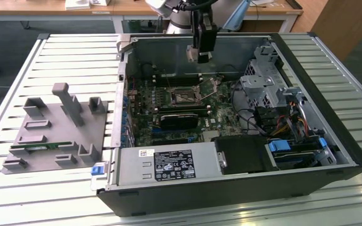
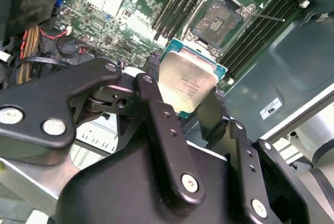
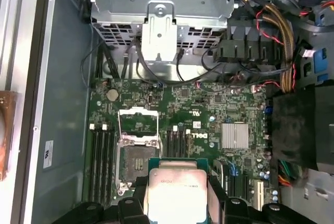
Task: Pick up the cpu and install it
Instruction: 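Place the cpu into insertion slot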
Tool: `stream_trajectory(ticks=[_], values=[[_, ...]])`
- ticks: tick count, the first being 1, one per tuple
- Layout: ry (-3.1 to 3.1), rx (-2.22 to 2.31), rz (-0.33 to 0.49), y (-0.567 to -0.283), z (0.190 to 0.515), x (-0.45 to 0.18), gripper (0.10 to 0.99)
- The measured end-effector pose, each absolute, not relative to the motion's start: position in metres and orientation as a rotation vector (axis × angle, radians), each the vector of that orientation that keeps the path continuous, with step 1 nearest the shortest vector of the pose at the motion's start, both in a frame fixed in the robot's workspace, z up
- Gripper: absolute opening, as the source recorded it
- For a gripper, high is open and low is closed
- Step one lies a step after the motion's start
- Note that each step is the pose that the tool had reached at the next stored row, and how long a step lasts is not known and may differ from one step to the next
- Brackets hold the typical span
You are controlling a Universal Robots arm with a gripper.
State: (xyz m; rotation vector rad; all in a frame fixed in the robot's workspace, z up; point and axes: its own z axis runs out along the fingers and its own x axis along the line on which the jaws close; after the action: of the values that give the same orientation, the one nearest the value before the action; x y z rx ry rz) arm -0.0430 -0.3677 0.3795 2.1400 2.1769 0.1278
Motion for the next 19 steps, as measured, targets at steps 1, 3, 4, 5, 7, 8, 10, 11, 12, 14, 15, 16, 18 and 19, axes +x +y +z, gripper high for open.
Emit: stream_trajectory(ticks=[1,3,4,5,7,8,10,11,12,14,15,16,18,19], values=[[2.18,2.137,0.128,-0.367,0.379,-0.043,0.533],[2.189,2.128,0.129,-0.367,0.377,-0.044,0.533],[2.195,2.123,0.129,-0.367,0.377,-0.044,0.533],[2.2,2.118,0.129,-0.366,0.376,-0.044,0.533],[2.209,2.109,0.13,-0.366,0.374,-0.045,0.533],[2.213,2.105,0.131,-0.365,0.374,-0.045,0.533],[2.218,2.1,0.131,-0.364,0.372,-0.045,0.533],[2.221,2.097,0.131,-0.363,0.371,-0.045,0.533],[2.223,2.095,0.131,-0.363,0.37,-0.046,0.533],[2.226,2.093,0.132,-0.36,0.368,-0.047,0.533],[2.227,2.092,0.132,-0.359,0.367,-0.047,0.533],[2.228,2.091,0.133,-0.358,0.365,-0.047,0.533],[2.23,2.09,0.134,-0.354,0.363,-0.048,0.533],[2.23,2.089,0.134,-0.352,0.362,-0.048,0.533]])
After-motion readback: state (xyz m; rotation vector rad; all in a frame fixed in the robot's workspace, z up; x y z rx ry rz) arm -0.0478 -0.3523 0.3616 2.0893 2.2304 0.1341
